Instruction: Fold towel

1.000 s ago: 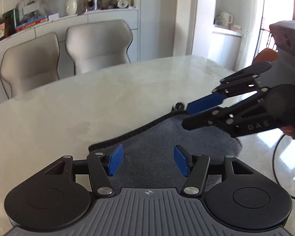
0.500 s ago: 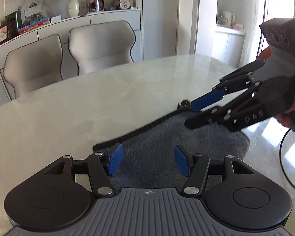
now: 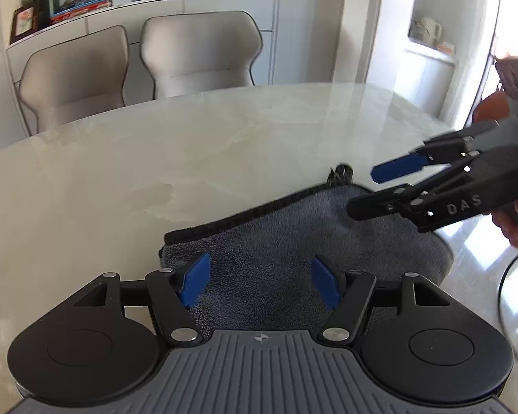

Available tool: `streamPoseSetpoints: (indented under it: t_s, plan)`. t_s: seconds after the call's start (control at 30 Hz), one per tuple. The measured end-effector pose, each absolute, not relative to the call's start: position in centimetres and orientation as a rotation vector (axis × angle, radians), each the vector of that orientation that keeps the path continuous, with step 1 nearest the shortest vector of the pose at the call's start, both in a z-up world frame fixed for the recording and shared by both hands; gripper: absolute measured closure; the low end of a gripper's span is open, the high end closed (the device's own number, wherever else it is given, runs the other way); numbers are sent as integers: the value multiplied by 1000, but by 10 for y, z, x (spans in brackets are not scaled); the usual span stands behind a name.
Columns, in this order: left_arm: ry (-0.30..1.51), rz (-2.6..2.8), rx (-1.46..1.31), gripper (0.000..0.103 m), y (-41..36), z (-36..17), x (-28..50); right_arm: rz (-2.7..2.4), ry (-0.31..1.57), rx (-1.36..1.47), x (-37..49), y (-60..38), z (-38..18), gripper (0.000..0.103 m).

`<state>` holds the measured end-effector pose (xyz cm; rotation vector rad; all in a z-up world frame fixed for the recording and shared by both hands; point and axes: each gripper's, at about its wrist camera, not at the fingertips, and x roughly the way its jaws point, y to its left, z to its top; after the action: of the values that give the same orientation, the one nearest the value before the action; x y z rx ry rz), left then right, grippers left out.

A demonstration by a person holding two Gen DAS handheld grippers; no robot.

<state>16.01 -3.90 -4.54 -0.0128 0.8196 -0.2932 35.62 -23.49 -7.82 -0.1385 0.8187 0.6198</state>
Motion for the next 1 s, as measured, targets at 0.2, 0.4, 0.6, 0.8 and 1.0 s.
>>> streamPoseSetpoints:
  t_s: [0.2, 0.4, 0.6, 0.8, 1.0]
  plan:
    - [826, -220, -118, 26, -34, -30, 128, 567, 775, -85, 315, -248, -53, 9]
    - [834, -182, -97, 25, -42, -38, 89, 554, 765, -69, 264, -248, -52, 7]
    - [775, -188, -121, 26, -43, -27, 77, 685, 736, -5, 245, -234, -59, 26]
    - [743, -213, -112, 26, -43, -29, 82, 617, 772, 73, 257, -247, -69, 45]
    - [769, -259, -165, 26, -52, -40, 87, 614, 772, 90, 261, -244, -73, 53]
